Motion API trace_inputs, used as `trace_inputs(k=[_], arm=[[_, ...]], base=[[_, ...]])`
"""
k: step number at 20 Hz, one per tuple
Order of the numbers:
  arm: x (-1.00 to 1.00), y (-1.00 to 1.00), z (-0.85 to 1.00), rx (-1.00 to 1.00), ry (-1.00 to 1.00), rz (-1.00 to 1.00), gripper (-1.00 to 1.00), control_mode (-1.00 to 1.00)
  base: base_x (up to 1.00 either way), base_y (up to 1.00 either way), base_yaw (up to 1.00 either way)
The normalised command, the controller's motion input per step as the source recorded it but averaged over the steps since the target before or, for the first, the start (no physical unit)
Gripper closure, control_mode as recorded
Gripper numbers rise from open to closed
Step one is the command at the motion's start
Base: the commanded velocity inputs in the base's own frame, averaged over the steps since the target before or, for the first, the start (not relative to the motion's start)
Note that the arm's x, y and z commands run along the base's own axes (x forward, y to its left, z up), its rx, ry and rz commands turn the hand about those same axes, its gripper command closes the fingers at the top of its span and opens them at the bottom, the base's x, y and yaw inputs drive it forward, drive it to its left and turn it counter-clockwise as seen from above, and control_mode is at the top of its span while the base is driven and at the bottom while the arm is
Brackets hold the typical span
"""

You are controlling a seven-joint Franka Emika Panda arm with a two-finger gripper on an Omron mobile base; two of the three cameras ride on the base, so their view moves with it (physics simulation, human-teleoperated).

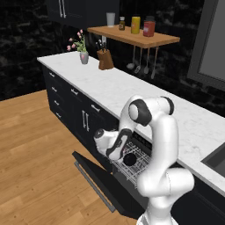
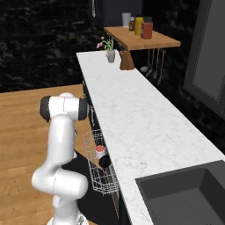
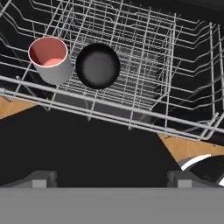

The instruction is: Pick up the cup and bowl from the counter, place them in the dishwasher, and close the dishwasher door.

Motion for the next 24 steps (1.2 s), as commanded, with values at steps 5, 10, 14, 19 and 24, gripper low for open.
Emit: trace_inputs(k=[5, 10, 14, 19, 24], arm=[[0.16, 0.01, -1.00, -0.12, 0.00, -0.22, -1.00, -1.00], [0.22, -0.37, -1.00, -0.06, 0.00, -0.28, -1.00, -1.00], [0.32, -0.79, -0.85, 0.00, -0.01, -0.30, -1.00, -1.00], [0.56, -0.82, -0.61, 0.00, 0.00, -0.28, -1.00, -1.00], [0.54, -0.53, 0.04, 0.00, 0.00, -0.22, -1.00, -1.00]], base=[[0.00, 0.00, 0.00], [0.00, 0.00, 0.00], [0.00, 0.00, 0.00], [0.00, 0.00, 0.00], [0.00, 0.00, 0.00]])
